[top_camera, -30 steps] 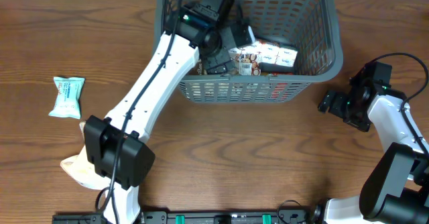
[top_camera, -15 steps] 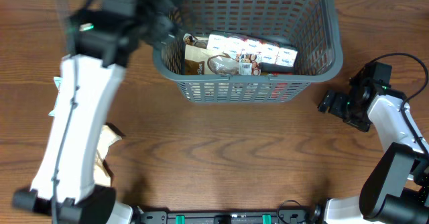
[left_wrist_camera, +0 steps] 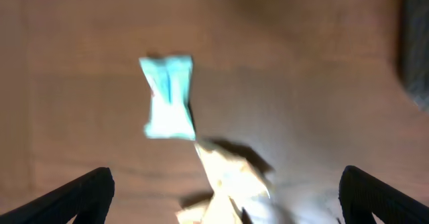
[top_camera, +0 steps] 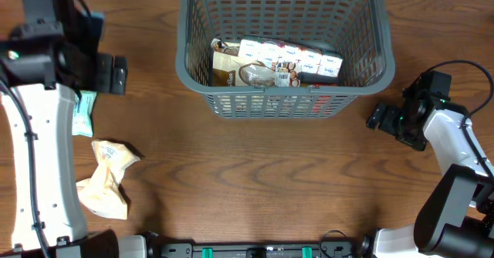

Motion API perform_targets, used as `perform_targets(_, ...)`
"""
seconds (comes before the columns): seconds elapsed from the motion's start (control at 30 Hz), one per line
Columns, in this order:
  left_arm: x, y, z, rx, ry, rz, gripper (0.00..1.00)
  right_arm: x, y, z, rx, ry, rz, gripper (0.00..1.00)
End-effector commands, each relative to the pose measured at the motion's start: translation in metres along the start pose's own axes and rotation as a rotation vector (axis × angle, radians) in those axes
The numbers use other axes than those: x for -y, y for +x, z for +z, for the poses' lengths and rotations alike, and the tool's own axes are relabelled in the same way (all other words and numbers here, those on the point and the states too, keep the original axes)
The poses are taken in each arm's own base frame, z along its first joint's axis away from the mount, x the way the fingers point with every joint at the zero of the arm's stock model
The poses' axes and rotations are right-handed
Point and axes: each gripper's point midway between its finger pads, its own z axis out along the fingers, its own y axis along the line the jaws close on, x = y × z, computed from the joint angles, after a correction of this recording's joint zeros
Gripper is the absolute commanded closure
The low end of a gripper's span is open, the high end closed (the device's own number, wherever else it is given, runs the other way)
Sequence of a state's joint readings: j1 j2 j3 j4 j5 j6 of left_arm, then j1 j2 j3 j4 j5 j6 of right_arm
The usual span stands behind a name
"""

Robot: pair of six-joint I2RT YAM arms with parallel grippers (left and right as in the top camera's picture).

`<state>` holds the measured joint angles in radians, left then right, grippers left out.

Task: Pack container
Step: 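Move the left gripper back and grasp the crumpled paper bag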

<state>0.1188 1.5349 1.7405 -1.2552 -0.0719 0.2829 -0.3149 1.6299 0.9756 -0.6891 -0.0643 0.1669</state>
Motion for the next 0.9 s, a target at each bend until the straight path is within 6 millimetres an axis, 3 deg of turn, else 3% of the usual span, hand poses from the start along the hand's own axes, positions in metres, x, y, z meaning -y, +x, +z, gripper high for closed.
perform_targets(0.0, 0.006, 0.037, 0.005, -0.029, 0.014, -0.055, 0.01, -0.003, 0.001, 0.001, -0.003, -0.006, -0.024, 0.01)
perform_targets(0.17, 0.024, 0.099, 0.029, -0.150, 0.042, -0.006, 0.01, -0.004, 0.001, 0.001, -0.002, -0.006, -0.024, 0.01)
perform_targets(0.33, 0.036, 0.136, 0.043, -0.171, 0.057, 0.018, 0.01, -0.004, 0.000, 0.001, -0.001, -0.006, -0.024, 0.01)
perform_targets(0.43, 0.043, 0.165, 0.049, -0.238, 0.084, 0.117, 0.01, -0.004, 0.000, 0.001, 0.002, -0.007, -0.024, 0.01)
perform_targets(0.6, 0.048, 0.173, 0.068, -0.245, 0.097, 0.167, 0.01, -0.004, -0.002, 0.001, 0.009, -0.008, -0.024, 0.01)
perform_targets(0.77, 0.055, 0.185, 0.103, -0.273, 0.126, 0.301, 0.01, -0.005, -0.006, 0.001, 0.024, -0.011, -0.025, 0.01)
perform_targets(0.87, 0.054, 0.187, 0.118, -0.278, 0.124, 0.293, 0.01, -0.005, -0.006, 0.001, 0.024, -0.010, -0.025, 0.01)
